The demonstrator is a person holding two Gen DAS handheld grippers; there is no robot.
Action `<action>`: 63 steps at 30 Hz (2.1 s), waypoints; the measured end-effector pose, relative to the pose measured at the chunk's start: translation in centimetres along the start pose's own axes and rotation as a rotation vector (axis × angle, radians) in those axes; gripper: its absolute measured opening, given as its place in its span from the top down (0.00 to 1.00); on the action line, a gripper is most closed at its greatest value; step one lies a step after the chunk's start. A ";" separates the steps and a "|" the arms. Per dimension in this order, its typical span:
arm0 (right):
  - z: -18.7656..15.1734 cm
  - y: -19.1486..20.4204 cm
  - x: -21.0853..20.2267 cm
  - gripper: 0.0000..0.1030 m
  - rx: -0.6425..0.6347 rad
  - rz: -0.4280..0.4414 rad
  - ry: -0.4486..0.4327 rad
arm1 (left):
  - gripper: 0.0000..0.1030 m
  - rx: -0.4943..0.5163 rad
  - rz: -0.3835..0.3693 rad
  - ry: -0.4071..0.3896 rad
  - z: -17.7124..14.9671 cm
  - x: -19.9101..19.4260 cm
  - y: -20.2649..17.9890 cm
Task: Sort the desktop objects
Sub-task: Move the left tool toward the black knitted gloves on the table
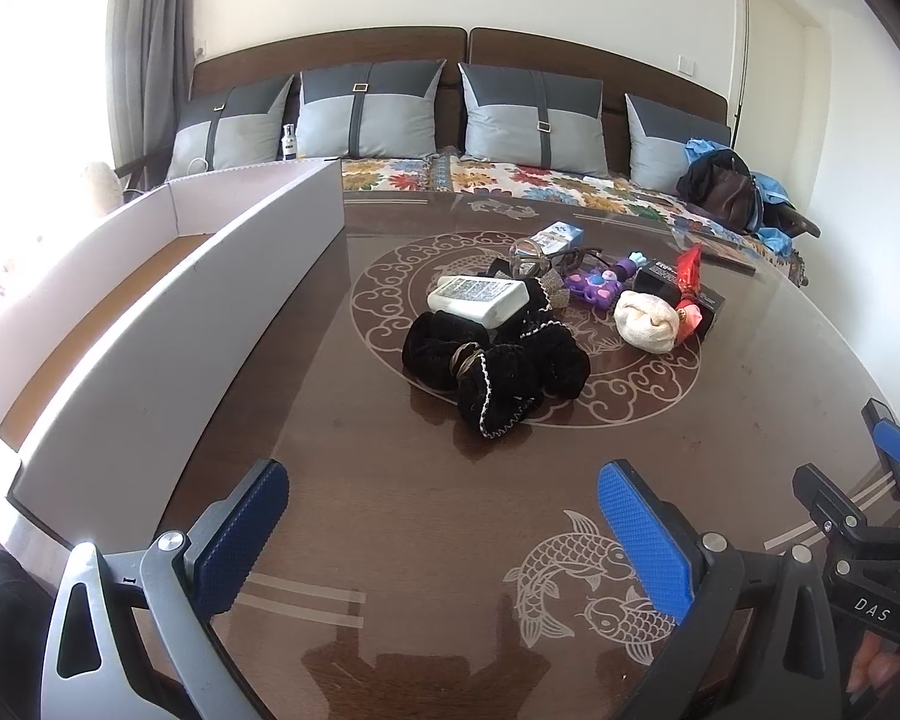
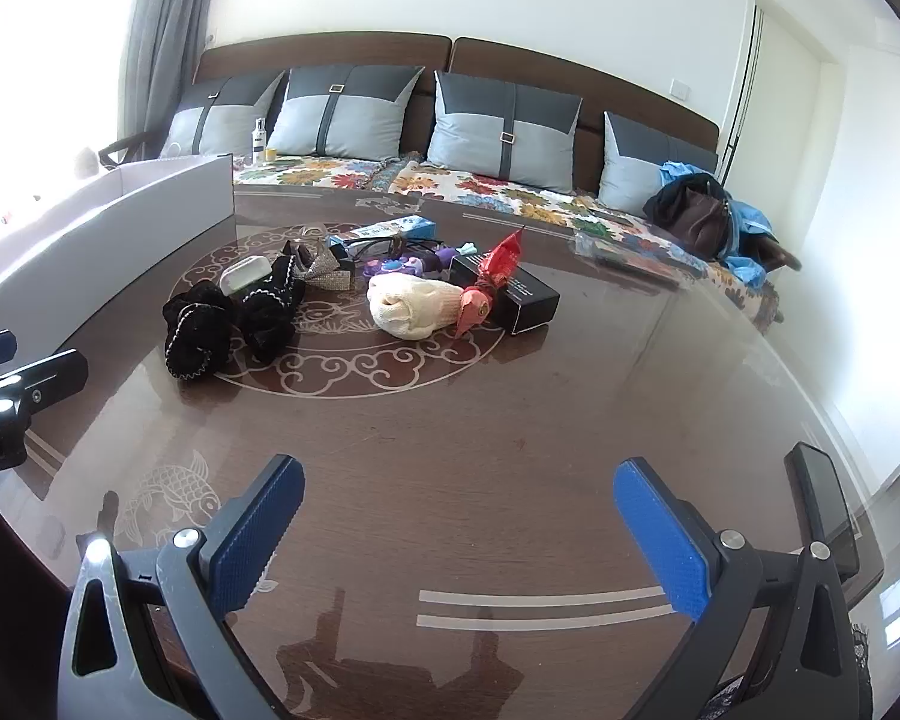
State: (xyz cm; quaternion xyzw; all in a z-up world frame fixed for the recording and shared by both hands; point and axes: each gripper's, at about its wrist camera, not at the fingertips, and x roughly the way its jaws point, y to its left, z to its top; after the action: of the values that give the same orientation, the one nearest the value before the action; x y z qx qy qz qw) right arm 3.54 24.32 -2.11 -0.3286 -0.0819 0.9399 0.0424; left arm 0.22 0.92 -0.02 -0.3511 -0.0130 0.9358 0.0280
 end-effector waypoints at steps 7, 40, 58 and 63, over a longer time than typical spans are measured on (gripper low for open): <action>0.0 0.3 -0.1 0.00 -0.019 0.001 0.003 | 0.00 0.004 0.001 -0.002 -0.1 0.1 -0.1; -1.2 1.7 2.6 0.00 -0.048 0.049 0.126 | 0.00 0.005 0.051 0.202 -2.3 4.9 0.0; -1.8 1.1 3.9 0.00 -0.014 0.044 0.180 | 0.00 -0.019 0.052 0.239 -2.5 6.2 0.3; -1.9 0.9 4.3 0.00 -0.004 0.045 0.193 | 0.00 -0.014 0.054 0.249 -2.7 6.5 0.2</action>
State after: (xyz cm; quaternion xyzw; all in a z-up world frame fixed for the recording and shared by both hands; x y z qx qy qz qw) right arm 1.38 24.25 -6.41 -0.4193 -0.0721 0.9045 0.0281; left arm -2.91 1.14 -6.29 -0.4652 -0.0064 0.8852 0.0017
